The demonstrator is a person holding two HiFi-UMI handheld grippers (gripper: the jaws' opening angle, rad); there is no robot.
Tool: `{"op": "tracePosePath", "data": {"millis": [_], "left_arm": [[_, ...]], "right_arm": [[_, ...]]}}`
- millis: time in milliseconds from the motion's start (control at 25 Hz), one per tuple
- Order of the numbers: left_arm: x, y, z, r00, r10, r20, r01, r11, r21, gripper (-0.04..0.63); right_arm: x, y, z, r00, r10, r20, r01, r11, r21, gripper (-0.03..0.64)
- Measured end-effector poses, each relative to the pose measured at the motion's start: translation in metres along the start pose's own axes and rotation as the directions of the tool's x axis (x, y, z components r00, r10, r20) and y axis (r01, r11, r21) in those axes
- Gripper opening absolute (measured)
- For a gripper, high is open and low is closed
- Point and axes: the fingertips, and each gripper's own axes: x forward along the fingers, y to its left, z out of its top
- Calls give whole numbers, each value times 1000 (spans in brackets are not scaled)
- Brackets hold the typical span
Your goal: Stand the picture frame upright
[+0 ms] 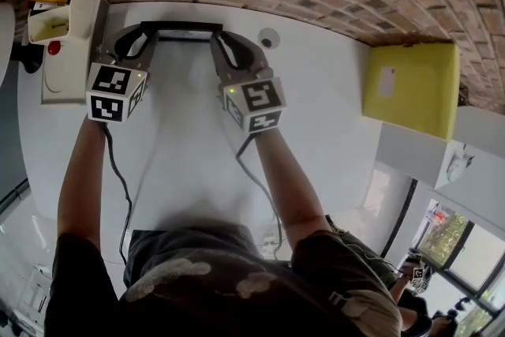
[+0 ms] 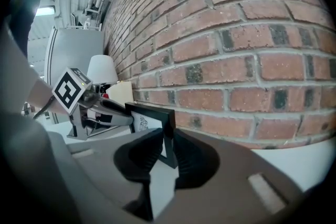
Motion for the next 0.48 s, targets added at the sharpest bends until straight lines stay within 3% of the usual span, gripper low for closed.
{"op": "tracePosePath", "data": {"millis": [480], "left_arm": [[-2,-4,-2,999,21,46,-23,999,34,104]], "right_arm": [[-2,1,-6,999,-32,30,33,999,-43,65]]}}
